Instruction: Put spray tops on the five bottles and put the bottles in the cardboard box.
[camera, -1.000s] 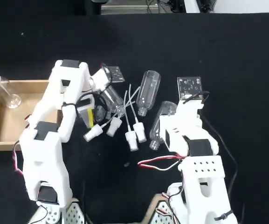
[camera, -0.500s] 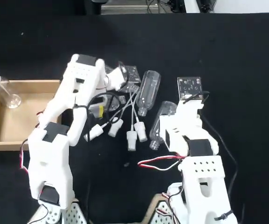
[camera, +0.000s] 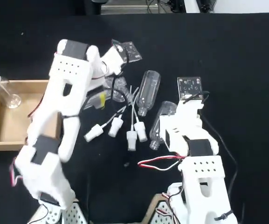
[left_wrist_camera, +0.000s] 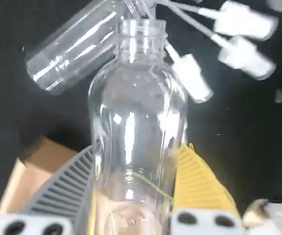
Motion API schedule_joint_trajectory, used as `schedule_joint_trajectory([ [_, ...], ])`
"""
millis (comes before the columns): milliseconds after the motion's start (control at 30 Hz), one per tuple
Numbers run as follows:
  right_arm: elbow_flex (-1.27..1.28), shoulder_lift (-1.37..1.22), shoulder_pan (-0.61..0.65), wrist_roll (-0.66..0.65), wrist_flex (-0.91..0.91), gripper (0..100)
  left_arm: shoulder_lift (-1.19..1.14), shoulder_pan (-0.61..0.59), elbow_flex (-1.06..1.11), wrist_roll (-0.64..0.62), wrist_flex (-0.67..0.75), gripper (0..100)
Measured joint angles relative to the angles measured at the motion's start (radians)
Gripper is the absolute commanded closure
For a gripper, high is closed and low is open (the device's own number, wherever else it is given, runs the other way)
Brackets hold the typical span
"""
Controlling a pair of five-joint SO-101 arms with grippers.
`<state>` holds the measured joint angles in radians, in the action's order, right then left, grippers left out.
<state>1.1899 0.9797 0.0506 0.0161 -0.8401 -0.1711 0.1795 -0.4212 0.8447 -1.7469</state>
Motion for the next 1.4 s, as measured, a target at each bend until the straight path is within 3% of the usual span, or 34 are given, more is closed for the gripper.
schedule_joint_trajectory([
  [200,-0.040,0.000,0.000,-0.044,-0.068,75.9,0.302,0.000,0.290,-0.137,-0.002,92],
  [400,-0.133,0.000,0.008,-0.241,-0.178,75.9,0.534,-0.109,0.471,-0.255,0.014,92],
  [567,-0.199,0.000,0.141,-0.436,-0.310,75.9,0.704,-0.203,0.654,-0.373,0.110,92],
  [733,-0.222,0.000,0.149,-0.485,-0.402,75.9,0.809,-0.210,0.862,-0.433,0.238,92],
  [867,-0.222,0.000,-0.044,-0.569,-0.470,75.9,0.821,-0.137,0.974,-0.385,0.253,92],
  [1033,-0.222,0.000,-0.420,-0.658,-0.436,75.9,0.821,0.098,1.102,-0.253,0.273,92],
  [1133,-0.222,0.000,-0.578,-0.667,-0.431,75.9,0.821,0.235,1.203,-0.230,0.328,91],
  [1233,-0.222,0.000,-0.641,-0.669,-0.431,75.9,0.821,0.288,1.312,-0.218,0.393,90],
  [1400,-0.222,0.000,-0.644,-0.669,-0.431,75.9,0.825,0.284,1.452,-0.212,0.465,74],
])
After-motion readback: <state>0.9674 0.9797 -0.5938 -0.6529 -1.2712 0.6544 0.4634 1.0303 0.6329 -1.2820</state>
